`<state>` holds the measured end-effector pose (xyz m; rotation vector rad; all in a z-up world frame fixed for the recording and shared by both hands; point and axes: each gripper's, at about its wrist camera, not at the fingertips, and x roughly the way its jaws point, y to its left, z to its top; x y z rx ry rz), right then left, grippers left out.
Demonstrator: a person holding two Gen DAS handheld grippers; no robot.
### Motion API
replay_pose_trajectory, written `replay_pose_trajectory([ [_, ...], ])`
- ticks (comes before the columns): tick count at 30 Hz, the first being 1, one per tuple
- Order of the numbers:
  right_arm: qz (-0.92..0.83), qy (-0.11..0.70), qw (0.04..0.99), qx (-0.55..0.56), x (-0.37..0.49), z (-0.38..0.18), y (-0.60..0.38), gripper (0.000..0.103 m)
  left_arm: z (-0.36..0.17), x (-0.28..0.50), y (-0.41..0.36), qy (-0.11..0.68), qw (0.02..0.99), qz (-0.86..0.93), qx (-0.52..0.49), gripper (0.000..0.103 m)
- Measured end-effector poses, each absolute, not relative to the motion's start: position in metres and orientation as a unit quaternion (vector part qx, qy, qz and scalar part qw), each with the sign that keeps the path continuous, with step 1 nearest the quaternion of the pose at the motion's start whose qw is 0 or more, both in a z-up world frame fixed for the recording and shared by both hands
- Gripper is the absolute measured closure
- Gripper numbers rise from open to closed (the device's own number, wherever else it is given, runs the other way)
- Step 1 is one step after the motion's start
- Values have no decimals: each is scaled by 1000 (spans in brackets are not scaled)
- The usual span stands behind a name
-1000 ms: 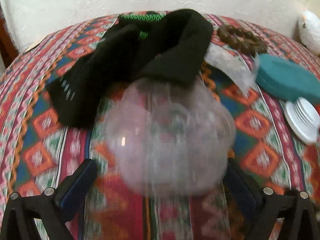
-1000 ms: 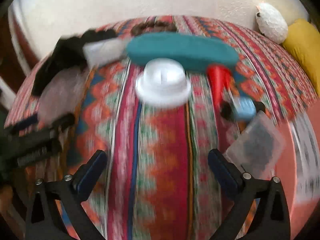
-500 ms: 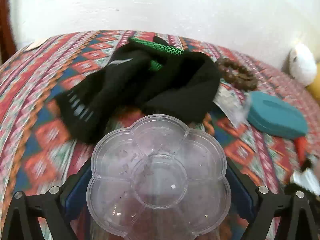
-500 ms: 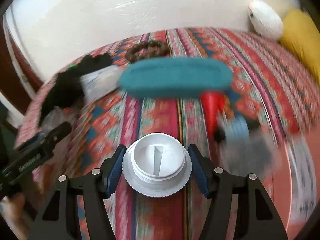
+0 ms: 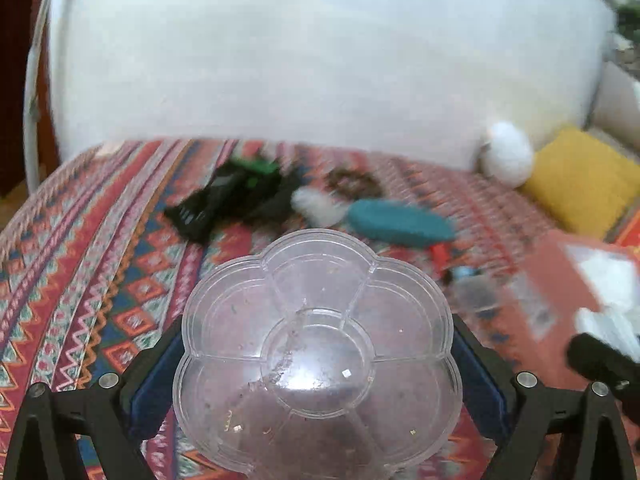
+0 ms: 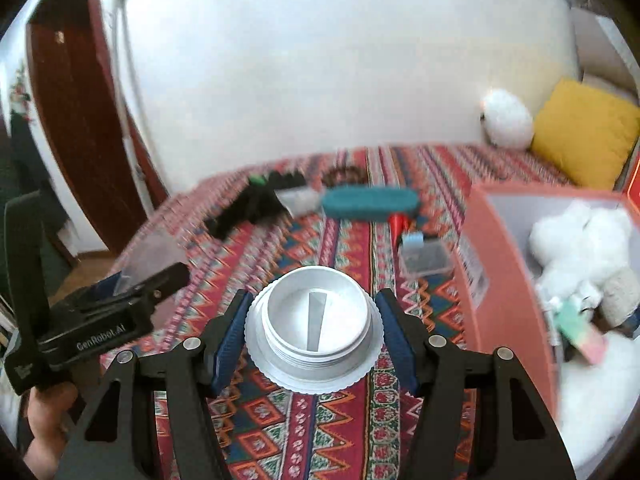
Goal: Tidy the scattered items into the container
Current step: 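Carry the bottle cap and flower container into the pink box, open both tools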
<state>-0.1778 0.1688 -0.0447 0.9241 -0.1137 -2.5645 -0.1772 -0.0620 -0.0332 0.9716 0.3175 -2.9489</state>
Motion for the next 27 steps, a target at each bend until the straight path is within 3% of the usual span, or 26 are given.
replay_pose_trajectory([
  [7, -949, -53, 177, 255, -141, 4, 228, 37, 17, -169, 6, 64, -48, -958, 274, 5],
  [13, -974, -90, 70, 194, -131, 37, 320, 37, 38, -195, 91, 31, -118, -954, 276, 5],
  [23, -959, -147, -89, 227, -157, 17, 453, 37, 24, -254, 230, -53, -187, -925, 326, 5],
  [27, -944, -133, -122, 275, -180, -10, 459, 20, 8, -273, 248, -75, -186, -913, 355, 5],
])
